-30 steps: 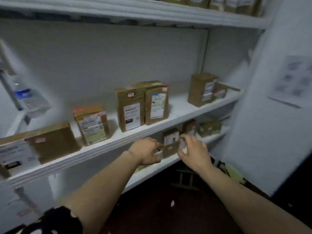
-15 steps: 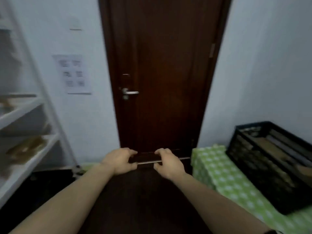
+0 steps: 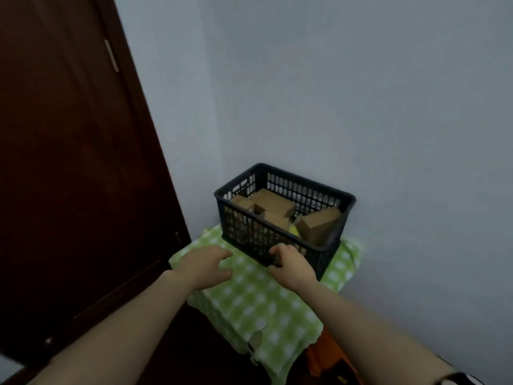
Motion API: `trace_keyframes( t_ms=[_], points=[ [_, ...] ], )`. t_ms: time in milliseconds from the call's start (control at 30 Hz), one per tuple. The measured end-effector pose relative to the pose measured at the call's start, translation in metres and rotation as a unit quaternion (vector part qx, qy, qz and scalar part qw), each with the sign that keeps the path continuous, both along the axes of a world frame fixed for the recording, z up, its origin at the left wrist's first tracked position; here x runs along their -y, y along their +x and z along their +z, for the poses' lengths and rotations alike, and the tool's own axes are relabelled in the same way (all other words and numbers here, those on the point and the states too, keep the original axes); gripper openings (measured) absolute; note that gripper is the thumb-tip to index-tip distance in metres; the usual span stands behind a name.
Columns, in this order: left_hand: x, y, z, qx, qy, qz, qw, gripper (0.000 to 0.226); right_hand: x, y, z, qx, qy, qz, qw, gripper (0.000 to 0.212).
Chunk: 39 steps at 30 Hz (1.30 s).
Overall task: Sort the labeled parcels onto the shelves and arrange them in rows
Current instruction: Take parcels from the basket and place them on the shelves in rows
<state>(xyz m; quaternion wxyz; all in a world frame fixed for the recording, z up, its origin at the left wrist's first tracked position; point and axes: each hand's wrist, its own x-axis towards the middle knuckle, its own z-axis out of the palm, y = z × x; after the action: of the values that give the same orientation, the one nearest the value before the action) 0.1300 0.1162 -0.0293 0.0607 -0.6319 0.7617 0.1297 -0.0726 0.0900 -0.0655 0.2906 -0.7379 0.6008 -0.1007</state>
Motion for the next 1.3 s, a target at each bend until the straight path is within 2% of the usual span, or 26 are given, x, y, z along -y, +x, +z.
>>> trace_keyframes(
  t_ms=[133, 300, 433, 533, 633, 767, 900, 1000, 1100, 1167, 1233, 1300],
  points=[
    [0.08, -0.021, -0.021, -0.019, 0.023, -0.039, 0.999, 0.052, 0.056, -0.027, -0.017, -0.002, 0.012, -0.049, 0.999, 0.043],
    [0.196, -0.032, -0.044, -0.086, 0.007, -0.049, 0.995, 0.035, 0.143, -0.037, -0.033, 0.005, 0.019, -0.139, 0.99, 0.038],
    [0.282, -0.039, -0.068, -0.084, 0.031, -0.052, 0.995, 0.037, 0.204, -0.035, -0.049, 0.032, 0.047, -0.208, 0.976, 0.034],
    [0.336, -0.049, -0.091, -0.106, 0.061, 0.006, 0.992, 0.03, 0.247, -0.035, -0.069, 0.061, 0.071, -0.249, 0.964, 0.032],
    [0.373, -0.061, -0.114, -0.1, 0.114, 0.046, 0.987, 0.026, 0.286, -0.034, -0.095, 0.077, 0.14, -0.268, 0.95, 0.036],
    [0.406, -0.074, -0.144, -0.065, 0.192, 0.106, 0.974, 0.024, 0.331, -0.025, -0.129, 0.07, 0.218, -0.268, 0.936, 0.039],
    [0.418, -0.081, -0.169, -0.061, 0.251, 0.132, 0.957, 0.028, 0.354, -0.012, -0.158, 0.108, 0.273, -0.298, 0.908, 0.04],
    [0.414, -0.086, -0.176, -0.069, 0.228, 0.161, 0.958, 0.026, 0.357, -0.008, -0.167, 0.165, 0.298, -0.338, 0.877, 0.045],
    [0.404, -0.092, -0.16, -0.086, 0.174, 0.19, 0.963, 0.03, 0.354, -0.015, -0.155, 0.23, 0.302, -0.41, 0.829, 0.053],
    [0.398, -0.096, -0.14, -0.109, 0.141, 0.208, 0.962, 0.036, 0.349, -0.024, -0.136, 0.285, 0.28, -0.441, 0.804, 0.043],
    [0.39, -0.099, -0.116, -0.134, 0.11, 0.228, 0.958, 0.035, 0.344, -0.028, -0.118, 0.337, 0.244, -0.446, 0.793, 0.034],
    [0.378, -0.099, -0.09, -0.149, 0.08, 0.256, 0.952, 0.029, 0.338, -0.029, -0.098, 0.381, 0.216, -0.427, 0.792, 0.04]
  ],
)
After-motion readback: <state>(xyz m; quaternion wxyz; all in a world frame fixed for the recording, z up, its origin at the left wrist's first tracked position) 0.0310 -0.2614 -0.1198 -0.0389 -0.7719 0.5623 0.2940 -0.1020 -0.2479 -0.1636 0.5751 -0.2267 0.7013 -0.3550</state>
